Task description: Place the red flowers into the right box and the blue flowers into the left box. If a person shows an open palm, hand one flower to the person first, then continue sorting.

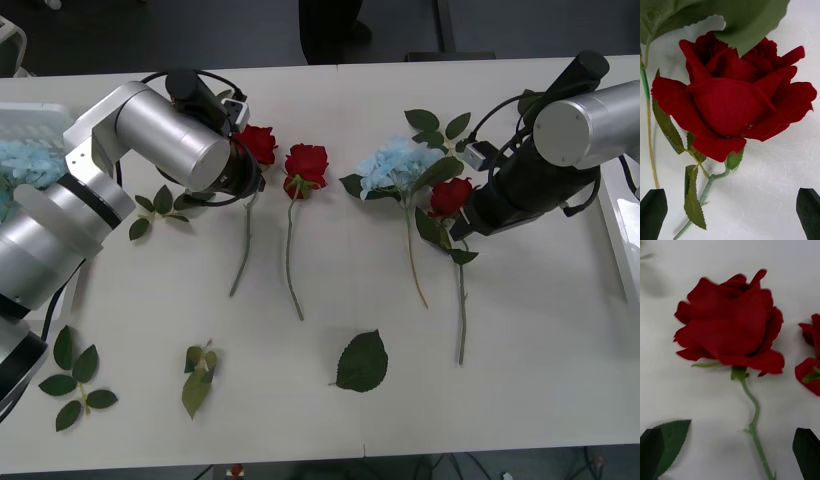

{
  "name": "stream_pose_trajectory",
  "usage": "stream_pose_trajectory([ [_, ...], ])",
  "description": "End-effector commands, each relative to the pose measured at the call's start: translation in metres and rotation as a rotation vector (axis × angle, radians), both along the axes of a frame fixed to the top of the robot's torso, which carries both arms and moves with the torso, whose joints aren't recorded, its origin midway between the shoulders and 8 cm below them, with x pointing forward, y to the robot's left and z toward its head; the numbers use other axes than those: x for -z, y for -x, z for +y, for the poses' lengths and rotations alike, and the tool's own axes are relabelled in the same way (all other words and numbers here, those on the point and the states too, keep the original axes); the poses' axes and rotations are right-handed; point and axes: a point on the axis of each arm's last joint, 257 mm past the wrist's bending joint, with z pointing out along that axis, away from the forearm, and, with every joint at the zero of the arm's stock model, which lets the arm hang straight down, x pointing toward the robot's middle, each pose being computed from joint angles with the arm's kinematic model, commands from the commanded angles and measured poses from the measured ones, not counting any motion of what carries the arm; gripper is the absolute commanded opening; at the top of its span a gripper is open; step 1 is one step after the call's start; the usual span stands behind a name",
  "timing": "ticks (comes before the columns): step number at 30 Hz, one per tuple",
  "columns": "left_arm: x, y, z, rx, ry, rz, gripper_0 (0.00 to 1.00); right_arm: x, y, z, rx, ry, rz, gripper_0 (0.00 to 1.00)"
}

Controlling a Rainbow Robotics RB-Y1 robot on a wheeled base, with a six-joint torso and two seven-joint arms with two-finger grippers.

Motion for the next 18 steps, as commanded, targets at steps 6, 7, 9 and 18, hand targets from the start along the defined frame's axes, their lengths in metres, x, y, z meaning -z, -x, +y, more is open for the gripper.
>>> stream_pose_trajectory([
  [6, -0.004, -0.037, -0.048, 0.030, 0.058, -0.116, 1.00, 0.017, -0.003, -0.008, -0.016, 0.036, -0.056, 1.00],
  [7, -0.001, -0.037, -0.048, 0.030, 0.053, -0.115, 1.00, 0.018, -0.002, -0.008, -0.018, 0.036, -0.057, 1.00],
  [9, 0.004, -0.038, -0.047, 0.028, 0.050, -0.116, 1.00, 0.020, -0.002, -0.009, -0.018, 0.044, -0.056, 1.00],
  [18, 0.018, -0.042, -0.043, 0.011, 0.074, -0.116, 1.00, 0.035, -0.009, -0.004, -0.006, 0.042, -0.074, 1.00],
])
